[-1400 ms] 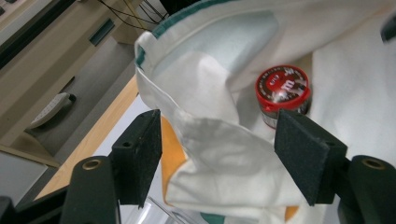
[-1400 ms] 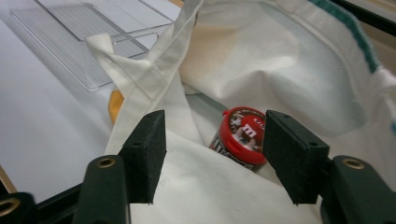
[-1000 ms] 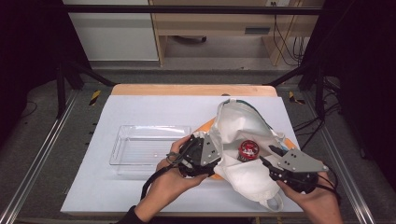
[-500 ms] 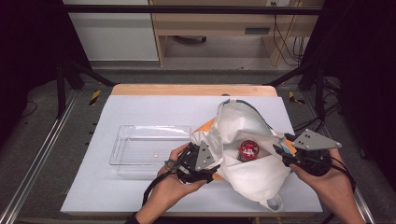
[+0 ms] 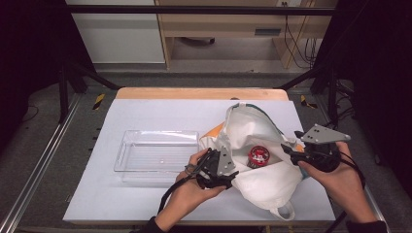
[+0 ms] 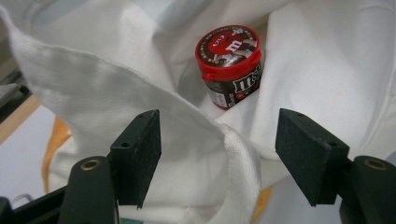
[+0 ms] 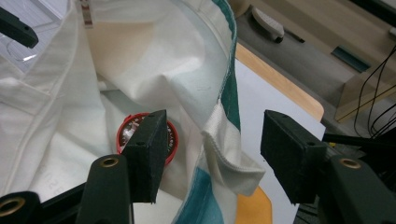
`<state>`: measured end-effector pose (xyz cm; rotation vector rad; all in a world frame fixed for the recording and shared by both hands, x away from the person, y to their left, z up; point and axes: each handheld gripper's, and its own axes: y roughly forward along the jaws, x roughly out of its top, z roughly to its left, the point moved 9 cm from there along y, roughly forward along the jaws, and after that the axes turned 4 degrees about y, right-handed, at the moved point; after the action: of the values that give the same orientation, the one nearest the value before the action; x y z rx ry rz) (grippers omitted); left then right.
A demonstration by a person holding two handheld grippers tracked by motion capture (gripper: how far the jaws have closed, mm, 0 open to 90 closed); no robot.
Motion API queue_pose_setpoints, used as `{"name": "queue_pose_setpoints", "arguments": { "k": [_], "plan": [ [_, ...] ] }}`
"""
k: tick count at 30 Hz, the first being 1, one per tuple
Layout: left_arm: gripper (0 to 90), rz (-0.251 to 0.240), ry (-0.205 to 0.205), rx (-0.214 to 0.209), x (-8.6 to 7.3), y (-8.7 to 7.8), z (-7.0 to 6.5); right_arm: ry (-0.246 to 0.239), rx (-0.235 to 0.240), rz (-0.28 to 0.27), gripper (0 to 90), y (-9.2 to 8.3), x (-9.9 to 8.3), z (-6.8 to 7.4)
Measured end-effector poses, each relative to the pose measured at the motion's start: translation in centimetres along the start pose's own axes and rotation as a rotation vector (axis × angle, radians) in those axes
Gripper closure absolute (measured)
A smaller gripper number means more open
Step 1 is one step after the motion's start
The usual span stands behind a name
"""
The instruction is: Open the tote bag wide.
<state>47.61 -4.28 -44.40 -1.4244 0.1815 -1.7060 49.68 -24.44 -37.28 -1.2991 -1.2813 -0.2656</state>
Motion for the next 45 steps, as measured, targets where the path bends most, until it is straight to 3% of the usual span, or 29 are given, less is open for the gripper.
{"name": "queue_pose_setpoints", "arguments": {
  "k": [4, 8, 13, 18, 22, 27, 32, 36, 40, 45],
  "plan": [
    [34.4, -0.008, -0.006, 0.025, -0.1, 0.9, 0.2, 0.008, 0.019, 0.028, 42.4, 1.5, -0.3, -0.2],
    [37.6, 0.011, -0.027, 0.008, -0.7, 1.5, -0.1, 0.002, 0.033, 0.04, 44.2, 2.6, -0.8, 0.0],
    [50.9, 0.029, 0.001, 0.033, -1.2, 1.2, -0.1, 0.005, 0.037, 0.041, 45.5, 2.9, -1.0, 0.2],
    [66.4, 0.042, -0.008, -0.006, -1.7, 0.7, -0.3, 0.018, 0.044, 0.032, 47.1, 2.6, -1.0, 0.1],
    [75.3, 0.025, -0.036, -0.029, -1.8, 0.6, -0.3, 0.022, 0.038, 0.037, 47.3, 2.5, -1.1, -0.1],
    [77.6, 0.009, -0.037, -0.033, -1.6, 0.0, -0.3, 0.01, 0.019, 0.062, 50.9, 2.8, -1.3, -0.2],
    [77.7, 0.008, -0.038, -0.033, -1.6, -0.1, -0.3, 0.016, -0.011, 0.072, 70.3, 3.4, -1.5, -0.9],
    [77.8, 0.001, -0.036, -0.031, -1.4, -0.3, -0.2, 0.01, -0.034, 0.093, 79.2, 4.1, -2.0, -1.6],
    [78.0, 0.0, -0.035, -0.026, -1.6, -0.4, -0.3, 0.024, -0.059, 0.106, 80.9, 4.7, -2.5, -2.7],
    [78.4, 0.016, -0.034, -0.028, -2.0, -0.2, -0.2, 0.089, -0.084, 0.105, 81.3, 5.8, -3.4, -4.8]
  ]
}}
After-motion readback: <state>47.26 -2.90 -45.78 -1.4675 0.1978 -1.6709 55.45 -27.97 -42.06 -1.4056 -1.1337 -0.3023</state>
